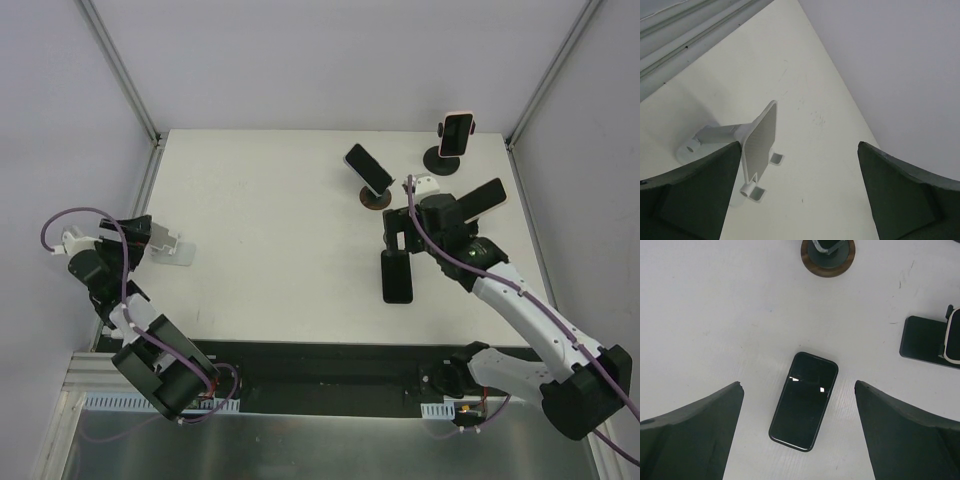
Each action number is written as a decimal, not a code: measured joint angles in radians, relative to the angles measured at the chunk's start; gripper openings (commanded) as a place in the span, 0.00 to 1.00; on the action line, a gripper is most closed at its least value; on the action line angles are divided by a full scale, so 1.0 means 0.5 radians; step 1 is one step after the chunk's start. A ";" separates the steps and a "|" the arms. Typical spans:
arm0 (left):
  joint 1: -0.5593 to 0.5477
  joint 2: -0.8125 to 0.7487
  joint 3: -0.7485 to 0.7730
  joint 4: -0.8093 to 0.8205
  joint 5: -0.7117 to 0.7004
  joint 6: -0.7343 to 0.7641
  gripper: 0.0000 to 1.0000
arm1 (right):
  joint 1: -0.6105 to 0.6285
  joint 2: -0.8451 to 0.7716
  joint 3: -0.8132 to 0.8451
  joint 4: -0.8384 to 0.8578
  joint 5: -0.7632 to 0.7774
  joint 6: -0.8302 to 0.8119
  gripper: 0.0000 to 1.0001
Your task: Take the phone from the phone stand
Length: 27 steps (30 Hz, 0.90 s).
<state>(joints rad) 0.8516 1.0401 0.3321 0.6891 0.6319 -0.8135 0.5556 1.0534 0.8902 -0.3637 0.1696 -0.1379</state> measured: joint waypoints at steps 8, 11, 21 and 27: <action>-0.249 0.059 0.896 -1.286 -0.187 0.418 0.99 | -0.005 0.160 0.272 -0.028 -0.052 -0.079 0.96; -0.455 0.072 1.244 -1.660 -0.402 0.627 0.99 | -0.018 0.262 0.375 -0.034 -0.106 -0.127 0.96; -1.264 0.017 1.572 -2.345 -0.651 1.086 0.99 | -0.302 0.914 0.937 -0.030 -0.529 -0.358 0.96; -1.672 -0.122 1.412 -2.427 -0.553 1.189 0.99 | -0.497 1.419 1.291 -0.016 -0.862 -0.506 0.96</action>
<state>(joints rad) 0.0158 0.9791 1.0382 -0.5243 0.3553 -0.2192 0.3073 1.7630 1.5356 -0.3717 -0.2615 -0.3908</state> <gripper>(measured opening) 0.990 0.961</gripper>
